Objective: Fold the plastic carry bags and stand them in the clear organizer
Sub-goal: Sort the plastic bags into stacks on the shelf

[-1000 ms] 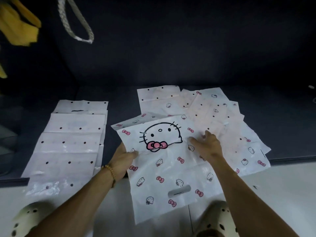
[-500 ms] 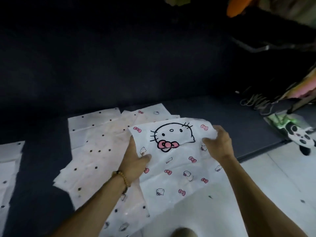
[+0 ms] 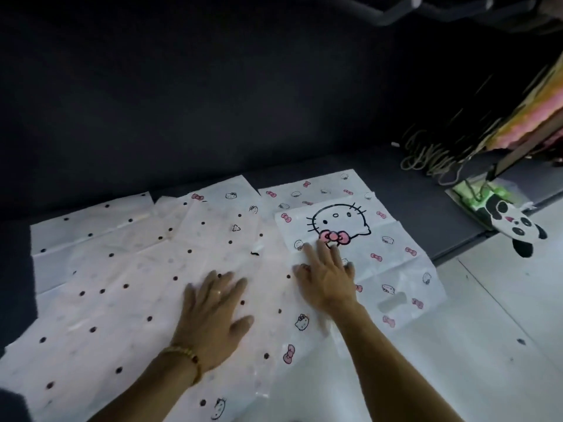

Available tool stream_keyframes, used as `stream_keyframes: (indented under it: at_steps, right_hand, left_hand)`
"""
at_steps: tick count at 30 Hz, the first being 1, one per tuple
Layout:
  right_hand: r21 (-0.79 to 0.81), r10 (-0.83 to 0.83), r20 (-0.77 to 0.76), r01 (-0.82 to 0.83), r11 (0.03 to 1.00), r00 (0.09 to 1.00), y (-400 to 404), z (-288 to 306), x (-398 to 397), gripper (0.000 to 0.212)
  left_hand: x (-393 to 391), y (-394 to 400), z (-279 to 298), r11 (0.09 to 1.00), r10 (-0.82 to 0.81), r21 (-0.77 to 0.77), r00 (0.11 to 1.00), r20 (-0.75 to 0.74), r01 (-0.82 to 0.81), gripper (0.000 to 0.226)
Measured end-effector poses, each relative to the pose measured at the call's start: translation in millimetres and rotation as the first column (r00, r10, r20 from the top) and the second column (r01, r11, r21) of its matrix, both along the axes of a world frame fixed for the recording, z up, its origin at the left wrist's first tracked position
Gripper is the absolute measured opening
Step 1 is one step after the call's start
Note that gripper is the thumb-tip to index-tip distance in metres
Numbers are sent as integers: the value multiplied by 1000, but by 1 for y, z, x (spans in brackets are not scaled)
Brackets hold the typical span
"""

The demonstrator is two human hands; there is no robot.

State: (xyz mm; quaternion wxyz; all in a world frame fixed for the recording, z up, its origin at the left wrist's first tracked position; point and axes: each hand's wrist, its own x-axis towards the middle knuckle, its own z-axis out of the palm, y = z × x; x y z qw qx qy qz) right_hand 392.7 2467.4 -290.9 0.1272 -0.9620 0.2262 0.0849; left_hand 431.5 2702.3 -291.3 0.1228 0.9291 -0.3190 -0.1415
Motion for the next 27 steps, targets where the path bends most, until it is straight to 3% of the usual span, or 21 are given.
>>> stream_keyframes:
  at_steps: [4, 8, 12, 15, 17, 19, 21, 23, 25, 27]
  right_hand:
    - [-46, 54, -119, -60, 997, 991, -45, 11, 23, 57]
    - [-250, 54, 121, -22, 968, 991, -16, 9, 15, 44]
    - [-124, 87, 44, -81, 989, 995, -10, 1, 12, 46]
    - [-127, 78, 13, -75, 989, 997, -9, 13, 19, 47]
    - [-118, 113, 109, -100, 988, 988, 17, 22, 18, 53]
    - [-52, 231, 166, -225, 973, 959, 55, 27, 12, 56]
    - [-16, 328, 143, -329, 944, 934, 94, 23, 0, 57]
    - [39, 290, 70, -293, 955, 954, 125, 17, -12, 62]
    - [14, 209, 39, -210, 978, 977, 140, 15, -18, 56]
    - [-82, 181, 26, -178, 981, 983, 149, 21, -19, 52]
  left_hand:
    - [-1, 15, -19, 985, -97, 146, 995, -4, 96, 72]
    - [1, 16, -20, 983, -102, 149, 994, -31, 106, 72]
    - [2, 18, -24, 983, -103, 147, 994, -25, 106, 71]
    - [3, 17, -24, 981, -109, 159, 994, -18, 110, 71]
    - [3, 19, -23, 982, -111, 153, 994, -14, 112, 73]
    - [3, 27, -20, 982, -127, 137, 992, -20, 129, 73]
    - [-1, 43, -17, 984, -138, 117, 990, -8, 138, 72]
    - [-10, 69, -10, 988, -139, 73, 990, 10, 138, 73]
    - [-29, 100, -2, 998, -34, -56, 998, 61, 38, 71]
    - [-52, 133, 6, 966, 194, -194, 976, 97, -172, 64]
